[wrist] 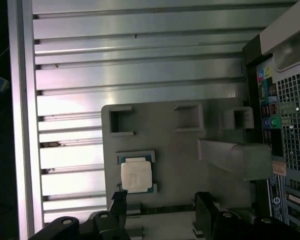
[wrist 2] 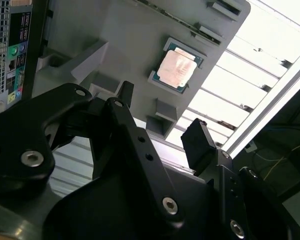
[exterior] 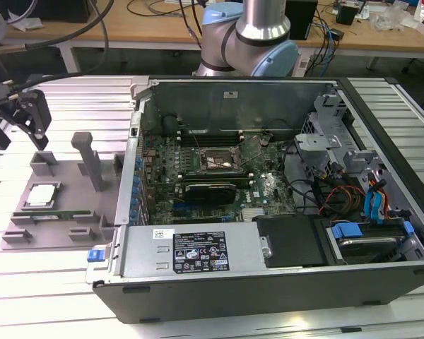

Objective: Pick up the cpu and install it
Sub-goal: 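Pick up the cpu and move it towards the insertion slot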

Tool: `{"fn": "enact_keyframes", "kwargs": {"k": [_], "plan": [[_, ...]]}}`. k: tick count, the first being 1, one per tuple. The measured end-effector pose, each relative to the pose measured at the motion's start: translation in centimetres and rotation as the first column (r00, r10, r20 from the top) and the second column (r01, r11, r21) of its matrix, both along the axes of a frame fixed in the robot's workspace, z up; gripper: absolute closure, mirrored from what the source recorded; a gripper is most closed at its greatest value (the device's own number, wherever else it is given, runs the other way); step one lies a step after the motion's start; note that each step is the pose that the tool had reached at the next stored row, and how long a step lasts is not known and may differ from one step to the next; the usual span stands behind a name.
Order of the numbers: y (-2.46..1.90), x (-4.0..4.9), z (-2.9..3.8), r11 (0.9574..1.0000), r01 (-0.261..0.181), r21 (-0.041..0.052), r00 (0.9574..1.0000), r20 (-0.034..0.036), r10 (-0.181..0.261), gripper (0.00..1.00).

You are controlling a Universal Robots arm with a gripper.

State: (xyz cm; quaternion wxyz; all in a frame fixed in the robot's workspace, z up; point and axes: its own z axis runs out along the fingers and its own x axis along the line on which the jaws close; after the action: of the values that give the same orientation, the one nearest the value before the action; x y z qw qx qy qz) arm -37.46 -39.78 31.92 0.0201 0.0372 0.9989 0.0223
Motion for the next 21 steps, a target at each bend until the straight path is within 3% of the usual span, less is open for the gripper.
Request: {"fn": "enact_keyframes", "kwargs": {"k": [16, 21], "plan": [[0.00, 0.00, -1.95, 1.0000, 0.000, -0.0001, 1.0000, 0.0000, 0.000, 0.34], [0.00, 0.00, -2.26, 1.0000, 0.000, 0.0000, 1.0000, 0.0000, 0.000, 0.34]]}}
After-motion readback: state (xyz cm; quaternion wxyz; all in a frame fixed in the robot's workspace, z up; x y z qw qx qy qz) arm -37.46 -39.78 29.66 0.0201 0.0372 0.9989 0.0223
